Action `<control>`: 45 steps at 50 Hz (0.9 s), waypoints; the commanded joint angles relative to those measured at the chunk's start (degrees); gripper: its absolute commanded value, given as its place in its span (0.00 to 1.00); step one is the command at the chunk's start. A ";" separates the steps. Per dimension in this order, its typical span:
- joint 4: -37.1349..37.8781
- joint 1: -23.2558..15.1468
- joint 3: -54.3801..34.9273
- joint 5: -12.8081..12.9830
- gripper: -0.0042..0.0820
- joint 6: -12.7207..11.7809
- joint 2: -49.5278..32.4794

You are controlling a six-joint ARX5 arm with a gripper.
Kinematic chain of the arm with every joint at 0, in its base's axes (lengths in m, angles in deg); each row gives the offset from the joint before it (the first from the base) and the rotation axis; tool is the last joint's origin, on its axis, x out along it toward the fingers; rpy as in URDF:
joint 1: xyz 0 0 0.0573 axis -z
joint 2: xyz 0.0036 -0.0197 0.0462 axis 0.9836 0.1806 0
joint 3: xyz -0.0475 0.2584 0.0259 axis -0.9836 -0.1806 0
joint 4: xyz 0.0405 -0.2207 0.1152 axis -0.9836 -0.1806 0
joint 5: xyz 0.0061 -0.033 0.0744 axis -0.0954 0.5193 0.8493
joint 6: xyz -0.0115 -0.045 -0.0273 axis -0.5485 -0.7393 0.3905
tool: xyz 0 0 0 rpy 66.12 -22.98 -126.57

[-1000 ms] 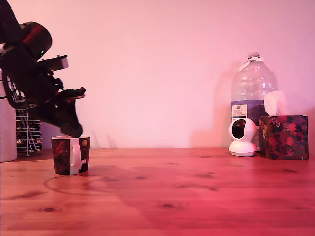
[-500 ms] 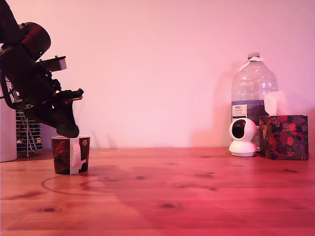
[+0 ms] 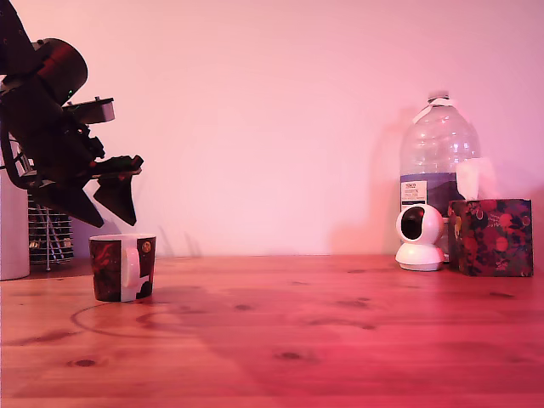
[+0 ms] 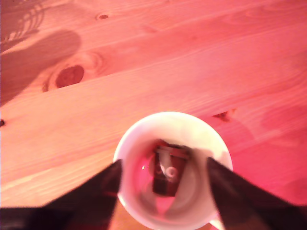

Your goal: Pick up the coffee capsules from the table one by one and drop them inside the nearest coffee cup

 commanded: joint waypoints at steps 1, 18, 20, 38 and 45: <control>0.07 0.11 0.66 0.11 0.77 0.70 0.42; -2.10 0.42 0.63 -0.35 0.05 0.42 -4.81; -2.10 0.42 0.61 -0.63 0.02 0.39 -5.84; 3.06 -0.33 -11.17 -1.18 0.02 -1.16 -21.16; 5.40 -1.46 -18.23 -1.18 0.02 -2.73 -28.72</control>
